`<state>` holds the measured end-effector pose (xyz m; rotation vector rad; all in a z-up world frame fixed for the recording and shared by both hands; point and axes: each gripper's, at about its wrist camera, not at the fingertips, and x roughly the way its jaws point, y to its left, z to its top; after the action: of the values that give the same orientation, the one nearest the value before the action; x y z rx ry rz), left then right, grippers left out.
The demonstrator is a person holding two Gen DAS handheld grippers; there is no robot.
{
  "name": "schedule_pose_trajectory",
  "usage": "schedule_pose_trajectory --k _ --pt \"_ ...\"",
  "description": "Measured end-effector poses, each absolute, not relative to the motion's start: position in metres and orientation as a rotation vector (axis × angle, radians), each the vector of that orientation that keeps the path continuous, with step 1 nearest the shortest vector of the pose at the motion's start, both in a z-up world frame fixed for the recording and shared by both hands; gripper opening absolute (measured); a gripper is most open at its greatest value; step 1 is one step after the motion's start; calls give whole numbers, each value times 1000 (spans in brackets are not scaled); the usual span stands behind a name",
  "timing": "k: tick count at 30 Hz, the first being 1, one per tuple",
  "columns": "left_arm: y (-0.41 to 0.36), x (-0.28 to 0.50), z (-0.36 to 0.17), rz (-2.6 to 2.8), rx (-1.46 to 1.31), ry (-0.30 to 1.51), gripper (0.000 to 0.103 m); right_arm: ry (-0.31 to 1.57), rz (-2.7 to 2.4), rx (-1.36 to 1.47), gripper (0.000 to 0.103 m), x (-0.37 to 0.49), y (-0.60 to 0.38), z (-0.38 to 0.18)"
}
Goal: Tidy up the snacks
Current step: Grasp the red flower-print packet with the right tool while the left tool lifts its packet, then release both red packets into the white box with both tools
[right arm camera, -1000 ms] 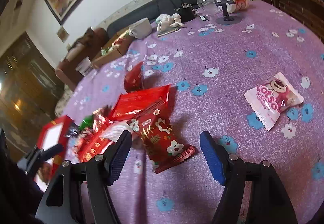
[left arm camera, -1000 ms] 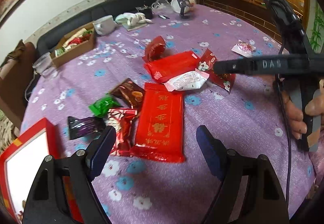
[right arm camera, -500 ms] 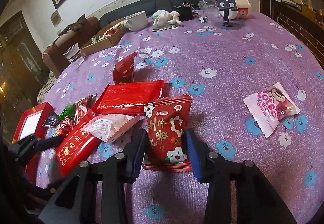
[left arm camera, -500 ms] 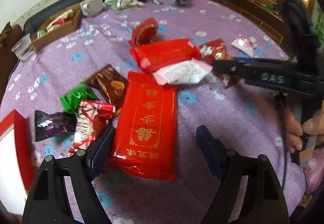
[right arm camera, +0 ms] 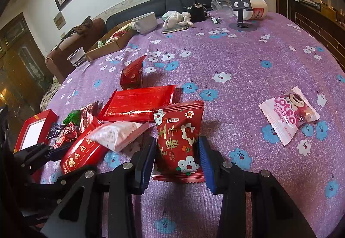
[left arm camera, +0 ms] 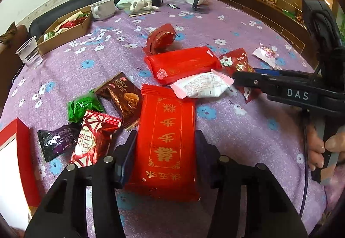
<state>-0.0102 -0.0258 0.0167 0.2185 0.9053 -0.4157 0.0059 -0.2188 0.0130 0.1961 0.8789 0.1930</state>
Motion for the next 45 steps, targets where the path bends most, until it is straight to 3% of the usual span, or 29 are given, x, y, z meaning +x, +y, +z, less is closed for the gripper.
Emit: schedule_pose_trajectory --k 14,21,45 --pt "-16 -48 28 -391 134 891 48 875 206 231 38 5 -223 14" --pt "1 -70 44 -348 102 838 48 778 227 293 36 -4 -232 29" --pt "94 -122 74 -144 -20 692 48 673 129 249 36 -19 -235 37"
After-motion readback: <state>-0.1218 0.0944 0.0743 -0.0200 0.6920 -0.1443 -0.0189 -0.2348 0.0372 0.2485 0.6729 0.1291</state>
